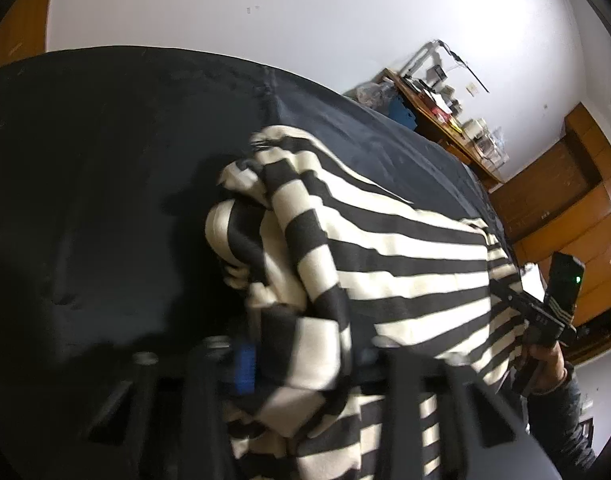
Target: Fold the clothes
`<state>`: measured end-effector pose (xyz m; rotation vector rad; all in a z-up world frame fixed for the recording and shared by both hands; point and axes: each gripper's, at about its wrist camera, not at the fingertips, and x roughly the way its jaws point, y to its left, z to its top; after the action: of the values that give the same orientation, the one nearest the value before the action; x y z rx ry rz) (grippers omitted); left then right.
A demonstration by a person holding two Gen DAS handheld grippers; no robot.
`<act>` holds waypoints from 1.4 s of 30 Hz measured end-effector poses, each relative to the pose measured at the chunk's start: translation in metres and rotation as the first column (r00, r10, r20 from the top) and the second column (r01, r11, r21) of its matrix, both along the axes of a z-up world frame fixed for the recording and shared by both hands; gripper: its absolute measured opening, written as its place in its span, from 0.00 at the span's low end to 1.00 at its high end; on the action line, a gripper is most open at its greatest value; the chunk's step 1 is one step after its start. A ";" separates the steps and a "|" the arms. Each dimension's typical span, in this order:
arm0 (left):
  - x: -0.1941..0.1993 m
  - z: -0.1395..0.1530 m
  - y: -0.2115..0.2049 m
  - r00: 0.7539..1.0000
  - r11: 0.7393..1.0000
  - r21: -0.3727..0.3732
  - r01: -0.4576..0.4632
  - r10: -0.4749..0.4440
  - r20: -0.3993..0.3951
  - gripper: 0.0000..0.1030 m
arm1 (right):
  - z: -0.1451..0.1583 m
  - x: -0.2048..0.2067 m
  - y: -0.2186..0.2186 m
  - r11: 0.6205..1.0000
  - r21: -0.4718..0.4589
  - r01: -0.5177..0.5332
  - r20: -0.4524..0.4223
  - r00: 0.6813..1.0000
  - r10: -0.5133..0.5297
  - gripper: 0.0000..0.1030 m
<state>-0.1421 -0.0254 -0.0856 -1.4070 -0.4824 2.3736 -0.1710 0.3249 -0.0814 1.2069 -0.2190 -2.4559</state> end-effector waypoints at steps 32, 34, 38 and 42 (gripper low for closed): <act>-0.010 0.047 0.258 0.942 0.897 -0.361 0.256 -0.315 -0.115 0.75 | 0.033 0.195 0.202 0.848 0.288 0.446 -0.234 0.891 -0.389 0.68; 0.010 0.067 0.256 0.923 0.886 -0.398 0.236 -0.332 -0.192 0.80 | 0.043 0.212 0.190 0.861 0.281 0.423 -0.285 0.894 -0.346 0.68; 0.054 0.074 0.282 0.846 0.821 -0.454 0.346 -0.482 -0.226 0.83 | 0.041 0.240 0.150 0.906 0.305 0.294 -0.294 0.934 -0.204 0.68; 0.080 0.056 0.314 0.787 0.756 -0.479 0.447 -0.587 -0.191 0.83 | 0.021 0.242 0.126 0.940 0.297 0.167 -0.200 0.974 -0.110 0.68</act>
<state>-0.0621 0.2881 -0.0295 -1.0531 0.4877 2.2147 0.0710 0.4509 -0.0607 1.1100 0.1475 -2.7846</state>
